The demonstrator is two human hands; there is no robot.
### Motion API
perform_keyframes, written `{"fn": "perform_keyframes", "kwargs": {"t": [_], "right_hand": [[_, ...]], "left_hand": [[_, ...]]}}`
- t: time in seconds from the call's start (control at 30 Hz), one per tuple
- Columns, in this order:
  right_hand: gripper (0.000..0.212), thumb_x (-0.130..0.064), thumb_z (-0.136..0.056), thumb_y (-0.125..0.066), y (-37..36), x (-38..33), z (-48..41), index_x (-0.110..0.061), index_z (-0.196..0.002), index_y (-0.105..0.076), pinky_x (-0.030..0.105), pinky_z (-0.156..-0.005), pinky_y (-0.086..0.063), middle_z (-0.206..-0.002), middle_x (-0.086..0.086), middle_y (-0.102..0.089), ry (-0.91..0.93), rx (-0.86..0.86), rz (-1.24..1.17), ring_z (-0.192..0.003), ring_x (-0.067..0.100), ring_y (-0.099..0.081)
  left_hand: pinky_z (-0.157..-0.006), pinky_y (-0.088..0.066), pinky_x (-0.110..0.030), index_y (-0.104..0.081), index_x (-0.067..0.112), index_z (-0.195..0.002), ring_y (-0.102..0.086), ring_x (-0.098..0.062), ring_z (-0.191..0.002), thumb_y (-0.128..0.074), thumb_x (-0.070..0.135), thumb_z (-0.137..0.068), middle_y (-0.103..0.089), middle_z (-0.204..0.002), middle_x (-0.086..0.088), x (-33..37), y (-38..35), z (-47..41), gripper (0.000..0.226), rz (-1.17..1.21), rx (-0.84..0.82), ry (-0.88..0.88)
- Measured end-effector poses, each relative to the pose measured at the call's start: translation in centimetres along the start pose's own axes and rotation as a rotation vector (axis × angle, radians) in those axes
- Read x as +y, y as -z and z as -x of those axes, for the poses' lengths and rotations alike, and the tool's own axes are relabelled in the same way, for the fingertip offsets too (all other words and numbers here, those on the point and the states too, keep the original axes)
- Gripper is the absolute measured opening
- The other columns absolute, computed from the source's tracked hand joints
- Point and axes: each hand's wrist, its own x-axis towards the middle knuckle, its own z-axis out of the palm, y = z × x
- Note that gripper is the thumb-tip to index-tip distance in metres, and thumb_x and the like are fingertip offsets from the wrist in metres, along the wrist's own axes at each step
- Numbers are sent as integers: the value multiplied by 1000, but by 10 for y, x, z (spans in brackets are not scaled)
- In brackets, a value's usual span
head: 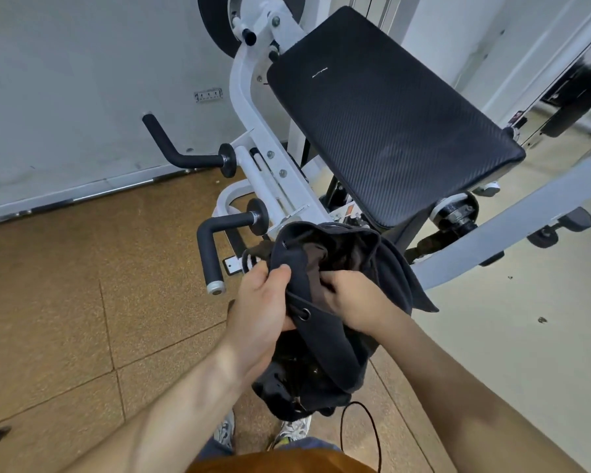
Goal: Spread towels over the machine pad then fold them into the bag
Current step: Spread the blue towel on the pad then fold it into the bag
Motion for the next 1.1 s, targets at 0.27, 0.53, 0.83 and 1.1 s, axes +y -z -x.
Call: {"fn": "perform_keyframes", "kwargs": {"t": [0.27, 0.53, 0.83, 1.1], "right_hand": [[24, -45, -91, -61, 20, -12, 60, -31, -110, -63, 30, -68, -52, -74, -11, -65, 100, 6, -246, -70, 4, -61], [26, -36, -98, -50, 8, -23, 59, -24, -78, -60, 40, -63, -50, -69, -3, -63, 11, 266, -419, -66, 11, -59], [24, -42, -99, -44, 9, 0, 78, -32, -78, -50, 27, -55, -43, -65, -6, -57, -71, 267, -224, -62, 8, -55], [31, -43, -100, -40, -7, 16, 83, -21, -115, -55, 33, -77, -42, -108, 3, -65, 17, -201, 301, -100, 24, -60]], "left_hand": [[-73, -61, -42, -62, 3, -109, -73, -29, -86, -45, 17, -102, -74, -97, -16, 3, 2, -15, 23, 61, -27, 67], [-90, -44, -32, -45, 24, -131, -51, -9, -102, -76, 25, -78, -50, -120, 13, -20, 65, -76, 62, -807, 179, -276], [-46, -24, -24, -59, 7, -93, -22, -12, -50, -58, 32, -96, -26, -59, 2, -24, 30, -110, 26, -197, -404, 236], [-45, -18, -23, -61, 10, -69, -27, -13, -44, -55, 31, -98, -43, -49, 6, -12, 60, -93, 36, -442, -146, -79]]}}
